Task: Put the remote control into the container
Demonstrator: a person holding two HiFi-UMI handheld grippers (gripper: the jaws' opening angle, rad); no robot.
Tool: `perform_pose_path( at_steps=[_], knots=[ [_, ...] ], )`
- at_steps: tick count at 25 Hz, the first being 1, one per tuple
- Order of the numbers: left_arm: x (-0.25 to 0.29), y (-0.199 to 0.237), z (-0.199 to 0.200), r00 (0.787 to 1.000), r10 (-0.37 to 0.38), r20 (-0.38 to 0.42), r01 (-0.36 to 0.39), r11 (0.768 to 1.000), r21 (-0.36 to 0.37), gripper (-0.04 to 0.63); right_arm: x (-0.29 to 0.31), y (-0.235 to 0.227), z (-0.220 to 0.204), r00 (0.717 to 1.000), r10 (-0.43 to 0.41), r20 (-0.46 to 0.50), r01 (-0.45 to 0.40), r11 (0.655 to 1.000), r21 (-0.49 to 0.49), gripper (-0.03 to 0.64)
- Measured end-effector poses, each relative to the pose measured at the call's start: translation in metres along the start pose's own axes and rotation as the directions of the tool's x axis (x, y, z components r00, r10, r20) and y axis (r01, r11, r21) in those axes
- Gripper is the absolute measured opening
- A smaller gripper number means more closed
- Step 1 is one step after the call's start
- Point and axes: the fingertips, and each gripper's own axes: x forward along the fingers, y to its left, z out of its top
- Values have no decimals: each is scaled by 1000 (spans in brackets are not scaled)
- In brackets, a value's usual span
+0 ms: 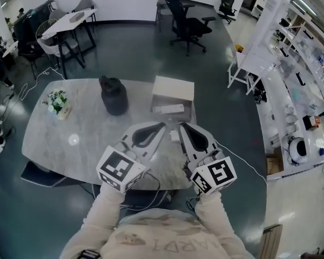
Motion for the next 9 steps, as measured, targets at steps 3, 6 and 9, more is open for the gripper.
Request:
perform_pose_path(
  at_steps=[3,6,9],
  knots=[
    [0,-2,2,1000,1,-1,-1,1000,4,12,-1,0,2,1000,1,2,-1,1000,-1,17],
    [0,-6,4,1000,-1,0,1,1000,4,12,-4,0,5,1000,2,4,-2,1000,-3,17],
    [-2,-8,5,1000,-3,0,3,1000,0,12,-6,2,7,1000,4,4,-4,1000,-7,17]
  ],
)
